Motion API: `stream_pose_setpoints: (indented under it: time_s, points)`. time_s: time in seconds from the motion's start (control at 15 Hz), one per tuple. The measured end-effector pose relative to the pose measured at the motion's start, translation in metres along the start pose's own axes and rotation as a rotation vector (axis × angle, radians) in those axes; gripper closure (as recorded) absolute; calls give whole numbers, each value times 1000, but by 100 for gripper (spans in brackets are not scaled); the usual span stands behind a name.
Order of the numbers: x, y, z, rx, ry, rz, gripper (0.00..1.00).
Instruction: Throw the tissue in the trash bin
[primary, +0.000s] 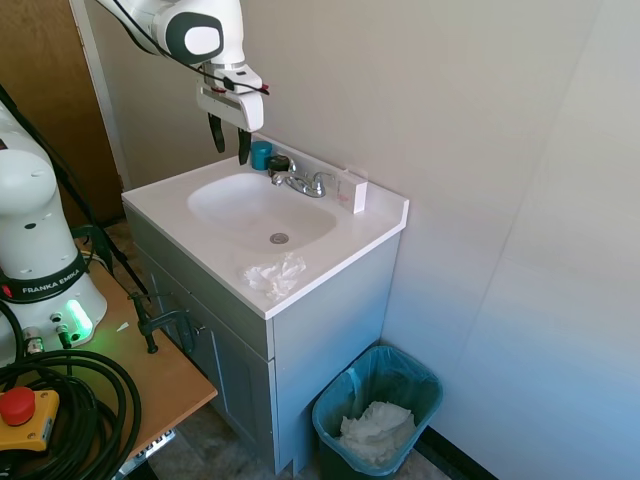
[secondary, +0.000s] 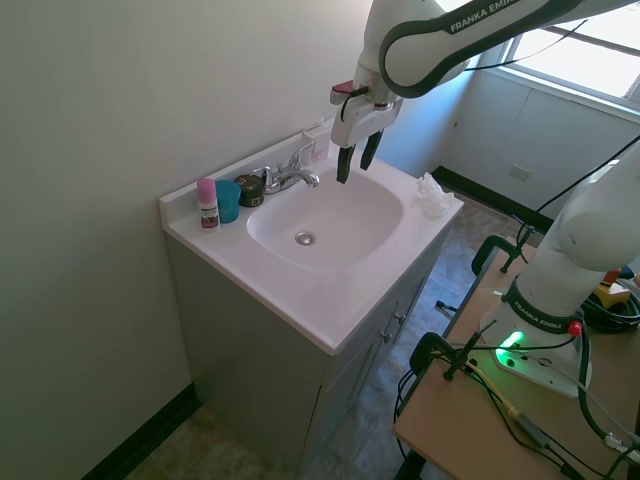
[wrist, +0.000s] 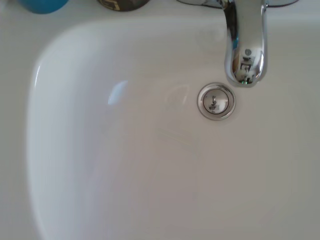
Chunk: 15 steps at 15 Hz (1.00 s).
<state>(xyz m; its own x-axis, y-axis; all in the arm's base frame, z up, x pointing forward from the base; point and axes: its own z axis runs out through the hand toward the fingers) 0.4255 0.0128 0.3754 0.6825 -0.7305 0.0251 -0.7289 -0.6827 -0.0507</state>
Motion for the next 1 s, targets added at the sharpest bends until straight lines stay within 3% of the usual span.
stream_pose_setpoints:
  time_s: [0.2,0.33,0.53,1.0]
  points:
    - [7,5,-1,1,13,25,0]
    - [33,23,-6,31,64,102,0]
    - [84,80,-5,67,95,260,0]
    - [127,199,74,36,81,446,0]
